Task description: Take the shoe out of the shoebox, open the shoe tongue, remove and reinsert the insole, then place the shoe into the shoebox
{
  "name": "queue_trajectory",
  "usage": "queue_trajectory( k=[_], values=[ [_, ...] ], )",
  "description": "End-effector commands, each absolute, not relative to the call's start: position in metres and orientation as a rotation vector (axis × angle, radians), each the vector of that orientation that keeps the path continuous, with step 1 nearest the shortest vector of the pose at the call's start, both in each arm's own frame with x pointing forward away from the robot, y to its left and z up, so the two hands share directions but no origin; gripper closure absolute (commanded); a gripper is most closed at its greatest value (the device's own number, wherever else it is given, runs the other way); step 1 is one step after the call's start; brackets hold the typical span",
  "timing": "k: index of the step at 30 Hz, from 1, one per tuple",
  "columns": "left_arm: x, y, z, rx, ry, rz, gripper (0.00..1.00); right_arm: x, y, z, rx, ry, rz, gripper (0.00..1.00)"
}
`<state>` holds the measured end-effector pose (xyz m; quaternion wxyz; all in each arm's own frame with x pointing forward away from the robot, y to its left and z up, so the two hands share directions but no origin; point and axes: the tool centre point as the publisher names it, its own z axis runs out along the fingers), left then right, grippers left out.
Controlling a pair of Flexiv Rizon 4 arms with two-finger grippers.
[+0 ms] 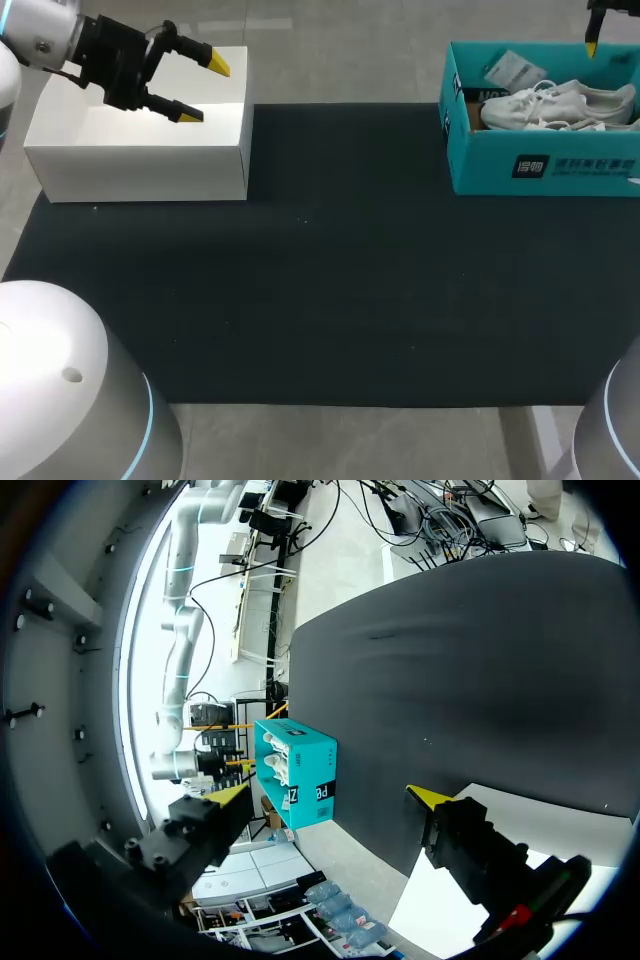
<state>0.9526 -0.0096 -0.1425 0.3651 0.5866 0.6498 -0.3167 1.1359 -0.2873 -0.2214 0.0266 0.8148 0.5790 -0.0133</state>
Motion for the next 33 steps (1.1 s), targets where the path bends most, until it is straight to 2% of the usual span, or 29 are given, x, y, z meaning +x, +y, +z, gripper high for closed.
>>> queue_trajectory(
  k=[1,22,33],
  values=[
    [0.954,-0.010,-0.142,1.512,1.673,-0.814,0.00,1.102,-0.272,-0.219,2.378,1.672,0.143,0.00],
    [0.954,-0.010,-0.142,1.512,1.673,-0.814,0.00,1.102,-0.272,-0.219,2.378,1.672,0.143,0.00],
    [0.954,-0.010,-0.142,1.512,1.673,-0.814,0.00,1.044,-0.259,-0.235,2.318,1.941,-0.008,0.00]
  ],
)
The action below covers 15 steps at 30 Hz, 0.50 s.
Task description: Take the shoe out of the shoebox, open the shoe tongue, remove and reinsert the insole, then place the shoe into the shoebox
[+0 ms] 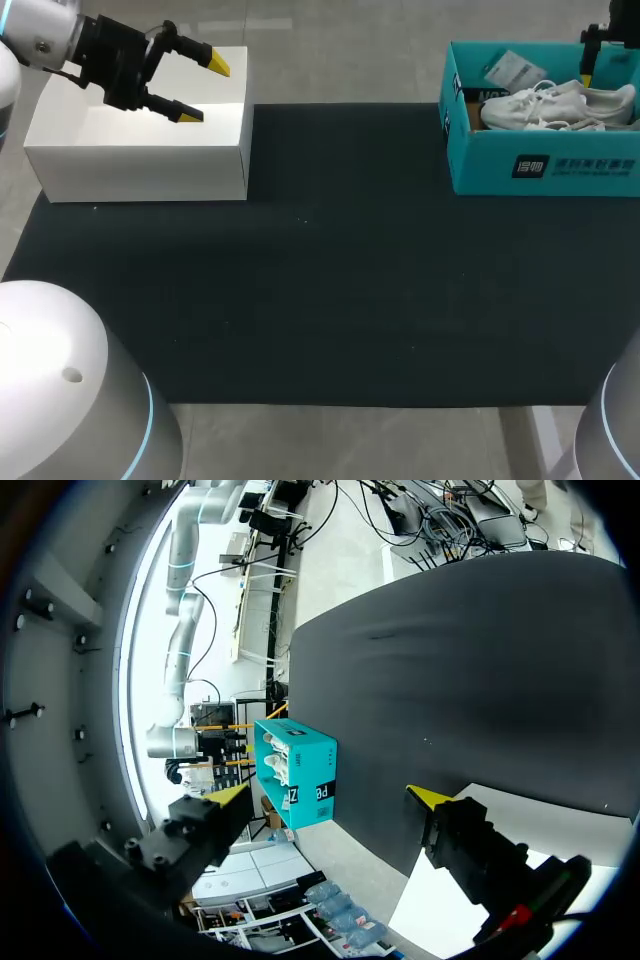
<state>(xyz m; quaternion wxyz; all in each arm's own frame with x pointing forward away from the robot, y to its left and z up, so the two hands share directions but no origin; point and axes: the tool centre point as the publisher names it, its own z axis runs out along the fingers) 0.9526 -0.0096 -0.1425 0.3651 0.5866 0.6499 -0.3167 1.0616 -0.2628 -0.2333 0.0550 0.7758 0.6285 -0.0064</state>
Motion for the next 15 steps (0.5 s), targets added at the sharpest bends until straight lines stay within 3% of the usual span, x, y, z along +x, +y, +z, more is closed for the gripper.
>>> queue_trajectory(
  k=[1,8,15],
  values=[
    [0.954,-0.010,-0.142,1.512,1.673,-0.814,0.00,1.039,-0.258,-0.236,2.312,1.967,-0.007,0.00],
    [0.950,-0.011,-0.142,1.483,1.712,-0.815,0.00,1.018,-0.250,-0.238,2.201,2.117,-0.035,0.00],
    [0.949,-0.014,-0.119,1.019,1.996,-0.767,0.00,1.002,-0.240,-0.242,2.152,2.194,-0.068,0.00]
  ],
)
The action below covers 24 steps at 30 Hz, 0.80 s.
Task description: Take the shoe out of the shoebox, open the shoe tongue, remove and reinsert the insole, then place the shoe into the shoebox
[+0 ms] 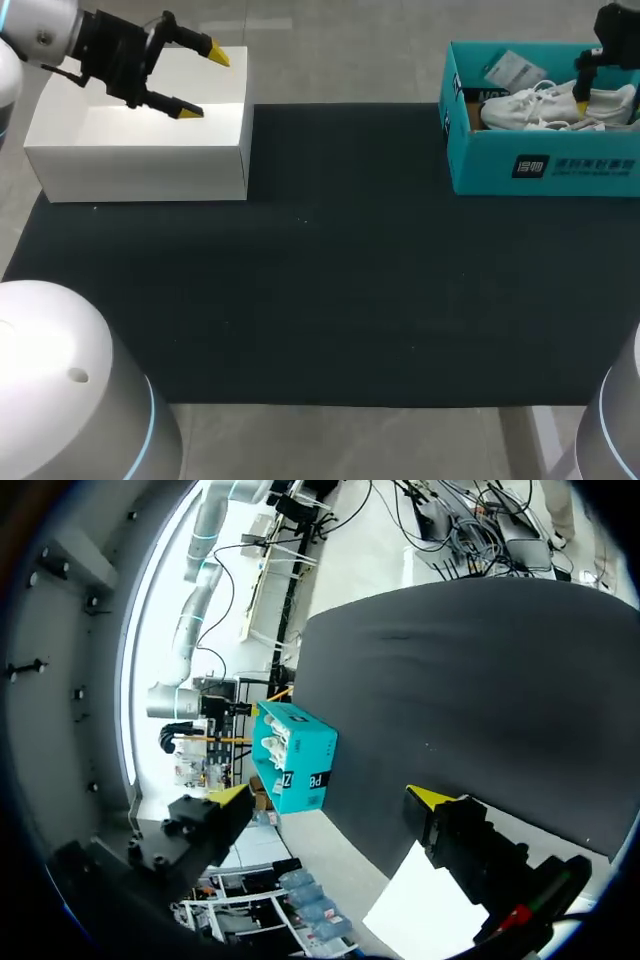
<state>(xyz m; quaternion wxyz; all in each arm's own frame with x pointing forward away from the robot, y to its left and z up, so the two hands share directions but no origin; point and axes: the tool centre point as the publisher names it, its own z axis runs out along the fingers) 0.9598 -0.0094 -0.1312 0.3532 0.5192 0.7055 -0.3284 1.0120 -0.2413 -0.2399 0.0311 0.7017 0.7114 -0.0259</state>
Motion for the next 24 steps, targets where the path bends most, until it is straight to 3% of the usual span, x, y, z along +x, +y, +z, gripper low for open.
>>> queue_trajectory(
  k=[1,7,24],
  values=[
    [0.949,-0.014,-0.115,0.952,2.019,-0.740,0.00,1.000,-0.240,-0.242,2.152,2.196,-0.066,0.00],
    [0.948,-0.009,-0.101,0.436,2.084,-0.757,0.00,0.980,-0.237,-0.248,2.127,2.216,-0.045,0.00],
    [0.948,-0.010,-0.099,0.441,2.120,-0.761,0.00,0.957,-0.243,-0.251,2.001,2.374,-0.007,0.00]
  ],
)
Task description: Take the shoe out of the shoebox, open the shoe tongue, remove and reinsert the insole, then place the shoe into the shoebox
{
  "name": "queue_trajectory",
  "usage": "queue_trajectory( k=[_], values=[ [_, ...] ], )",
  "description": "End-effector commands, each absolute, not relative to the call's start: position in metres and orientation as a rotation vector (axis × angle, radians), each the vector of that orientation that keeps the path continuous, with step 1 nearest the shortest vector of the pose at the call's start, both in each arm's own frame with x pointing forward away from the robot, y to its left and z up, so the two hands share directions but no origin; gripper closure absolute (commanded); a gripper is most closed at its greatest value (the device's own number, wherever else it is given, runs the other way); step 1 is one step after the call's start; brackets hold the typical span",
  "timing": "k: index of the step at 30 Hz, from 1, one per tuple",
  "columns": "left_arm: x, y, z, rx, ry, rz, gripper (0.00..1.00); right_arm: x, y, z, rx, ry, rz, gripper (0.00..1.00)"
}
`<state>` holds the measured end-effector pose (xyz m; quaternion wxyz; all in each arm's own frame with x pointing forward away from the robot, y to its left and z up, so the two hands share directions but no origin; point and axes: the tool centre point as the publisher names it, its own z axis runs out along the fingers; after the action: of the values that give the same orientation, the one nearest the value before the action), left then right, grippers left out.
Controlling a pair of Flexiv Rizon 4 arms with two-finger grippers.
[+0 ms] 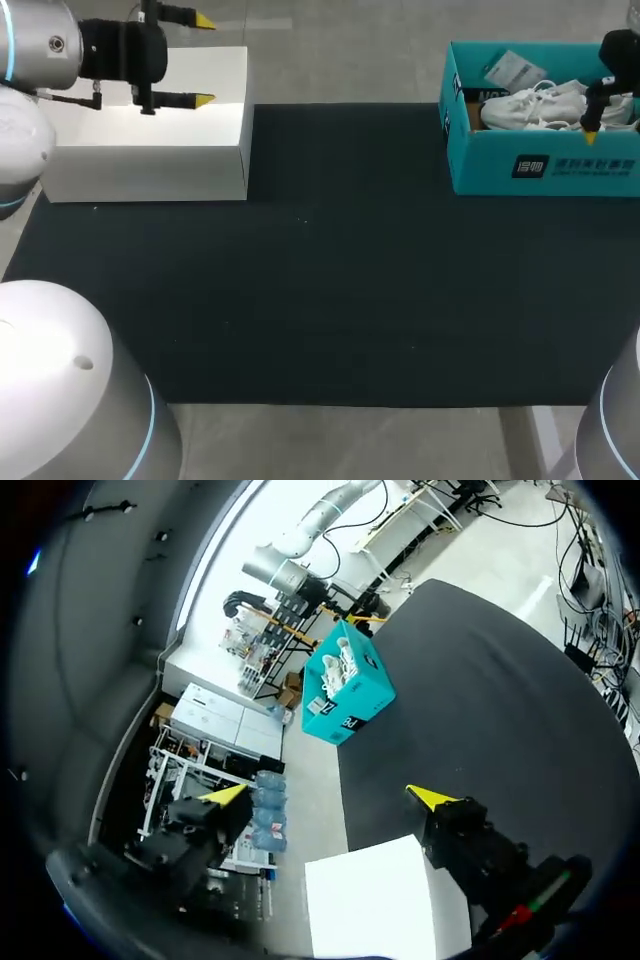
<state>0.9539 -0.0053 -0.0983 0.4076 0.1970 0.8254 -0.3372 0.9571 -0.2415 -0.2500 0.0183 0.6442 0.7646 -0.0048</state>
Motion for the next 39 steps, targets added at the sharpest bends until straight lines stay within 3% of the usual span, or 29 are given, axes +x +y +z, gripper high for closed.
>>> queue_trajectory(
  k=[1,14,39],
  values=[
    [0.950,-0.012,-0.095,0.407,2.186,-0.752,0.00,0.957,-0.243,-0.251,2.001,2.374,-0.007,0.00],
    [0.989,-0.038,-0.090,-0.789,2.491,0.041,0.00,0.957,-0.243,-0.251,2.001,2.374,-0.007,0.00],
    [1.039,0.008,-0.144,-1.841,2.330,0.361,0.00,0.934,-0.237,-0.253,2.072,2.351,-0.026,0.00]
  ],
)
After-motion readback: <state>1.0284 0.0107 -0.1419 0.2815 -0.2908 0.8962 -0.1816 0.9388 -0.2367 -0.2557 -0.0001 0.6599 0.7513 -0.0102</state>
